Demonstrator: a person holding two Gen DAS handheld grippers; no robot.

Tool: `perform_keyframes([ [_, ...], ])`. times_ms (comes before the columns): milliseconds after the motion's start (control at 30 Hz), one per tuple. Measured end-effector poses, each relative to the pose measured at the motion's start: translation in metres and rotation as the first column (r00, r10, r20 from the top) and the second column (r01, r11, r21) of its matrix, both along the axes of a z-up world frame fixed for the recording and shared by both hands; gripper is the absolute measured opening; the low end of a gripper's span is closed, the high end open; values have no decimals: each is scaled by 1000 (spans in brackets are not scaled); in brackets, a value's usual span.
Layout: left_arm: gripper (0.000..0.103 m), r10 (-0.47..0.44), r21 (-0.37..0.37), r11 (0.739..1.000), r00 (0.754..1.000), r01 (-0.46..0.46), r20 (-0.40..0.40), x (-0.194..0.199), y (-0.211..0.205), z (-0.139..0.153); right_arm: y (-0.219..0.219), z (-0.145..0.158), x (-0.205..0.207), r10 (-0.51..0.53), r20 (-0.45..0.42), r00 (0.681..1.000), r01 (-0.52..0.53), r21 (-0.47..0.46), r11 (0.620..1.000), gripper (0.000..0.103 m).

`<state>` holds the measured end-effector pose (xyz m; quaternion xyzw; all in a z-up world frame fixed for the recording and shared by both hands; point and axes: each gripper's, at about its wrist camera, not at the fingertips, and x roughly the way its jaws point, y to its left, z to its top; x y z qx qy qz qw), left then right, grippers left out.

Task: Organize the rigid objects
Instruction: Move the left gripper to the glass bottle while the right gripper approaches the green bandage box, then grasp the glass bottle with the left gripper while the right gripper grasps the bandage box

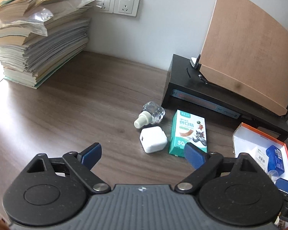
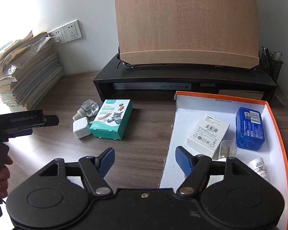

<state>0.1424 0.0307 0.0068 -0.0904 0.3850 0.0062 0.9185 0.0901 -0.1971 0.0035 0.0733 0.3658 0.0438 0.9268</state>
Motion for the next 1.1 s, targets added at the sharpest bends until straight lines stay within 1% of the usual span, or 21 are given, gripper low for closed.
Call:
perform_keyframes([
  [167,95,-87,5,996,995,88,-41,59,7,-20,17,-7,31,-57,-31,998,57,4,998,83],
  [333,94,-213,37,976,975,216,-69,105,2,-46,34,-15,56,-92,-56,994,92,-2,996,83],
  [433,88,-257,47,964,963,261,-82,123,1,-61,40,-19,68,-113,-68,991,113,-3,994,83],
  [500,79,-282,37,957,955,287,-93,131,2,-69,44,-21,76,-124,-76,989,124,-2,992,83],
  [533,80,-295,31,954,951,298,-92,134,3,-72,46,-22,81,-128,-79,989,128,-1,992,83],
  [567,76,-309,38,949,949,312,-70,134,4,-73,48,-23,85,-132,-82,988,132,-3,991,83],
  [633,62,-338,36,940,940,340,-55,135,4,-73,52,-25,95,-137,-93,986,138,3,990,83],
  [667,50,-350,26,936,935,352,-49,135,4,-72,54,-26,100,-138,-100,985,139,8,990,83],
  [733,50,-365,15,931,930,366,-44,133,6,-71,59,-28,110,-134,-110,985,137,16,991,83],
  [800,50,-366,-10,931,930,366,-35,130,11,-72,64,-30,122,-129,-117,985,133,19,991,83],
  [867,50,-353,-16,936,935,352,-25,127,17,-71,69,-31,133,-133,-118,984,136,19,990,84],
  [1000,50,-323,-51,945,946,322,-12,125,32,-65,78,-36,156,-125,-147,981,130,23,991,84],
  [1100,50,-303,-61,952,953,301,-11,126,42,-63,87,-44,172,-113,-188,976,118,13,993,87],
])
